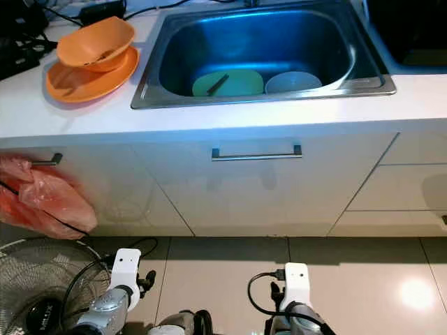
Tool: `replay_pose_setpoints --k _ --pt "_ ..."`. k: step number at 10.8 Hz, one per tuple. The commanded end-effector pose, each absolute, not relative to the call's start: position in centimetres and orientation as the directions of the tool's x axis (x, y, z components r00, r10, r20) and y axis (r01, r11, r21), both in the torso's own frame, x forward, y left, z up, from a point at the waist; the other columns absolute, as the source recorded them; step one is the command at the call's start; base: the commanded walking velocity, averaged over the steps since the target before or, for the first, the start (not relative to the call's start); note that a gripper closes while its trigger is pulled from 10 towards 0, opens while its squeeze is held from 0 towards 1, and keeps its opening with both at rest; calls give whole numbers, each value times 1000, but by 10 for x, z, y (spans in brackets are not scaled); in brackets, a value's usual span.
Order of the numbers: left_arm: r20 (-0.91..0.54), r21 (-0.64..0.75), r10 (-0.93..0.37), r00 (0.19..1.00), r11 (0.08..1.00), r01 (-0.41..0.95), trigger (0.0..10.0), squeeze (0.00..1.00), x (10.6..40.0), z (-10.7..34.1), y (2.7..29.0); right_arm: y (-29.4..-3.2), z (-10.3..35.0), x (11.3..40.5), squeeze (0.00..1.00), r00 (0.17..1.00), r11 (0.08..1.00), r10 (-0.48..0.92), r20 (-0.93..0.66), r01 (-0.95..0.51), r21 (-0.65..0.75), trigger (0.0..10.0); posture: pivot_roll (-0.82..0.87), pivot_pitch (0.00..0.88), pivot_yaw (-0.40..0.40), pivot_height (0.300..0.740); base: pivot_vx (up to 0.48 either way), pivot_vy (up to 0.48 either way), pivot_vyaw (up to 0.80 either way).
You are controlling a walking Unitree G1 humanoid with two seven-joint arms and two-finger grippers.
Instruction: Kitchen organization
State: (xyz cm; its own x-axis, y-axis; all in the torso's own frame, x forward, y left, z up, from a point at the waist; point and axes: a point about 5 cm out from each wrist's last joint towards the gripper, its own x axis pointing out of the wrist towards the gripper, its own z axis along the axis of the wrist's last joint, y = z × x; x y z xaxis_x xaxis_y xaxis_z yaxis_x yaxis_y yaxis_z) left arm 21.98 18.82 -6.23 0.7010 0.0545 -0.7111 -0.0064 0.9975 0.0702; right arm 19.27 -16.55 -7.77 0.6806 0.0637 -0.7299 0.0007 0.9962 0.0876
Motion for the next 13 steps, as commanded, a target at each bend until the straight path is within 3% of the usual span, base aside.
replay_pose_setpoints --k 1,8,13 --pt "-729 79 66 681 997 -12 10000 0 213 -66 193 -162 -81 187 0 659 995 73 -748 -1 96 10000 44 159 136 740 0 0 0" --pt "-702 21 -3 712 999 25 10000 0 232 -57 170 -184 -77 190 0 677 998 27 -735 26 60 10000 -28 157 108 740 0 0 0" --pt "-691 -31 -16 723 999 -7 10000 0 235 -56 155 -201 -74 191 0 684 1000 20 -729 -5 23 10000 -43 170 2 740 0 0 0"
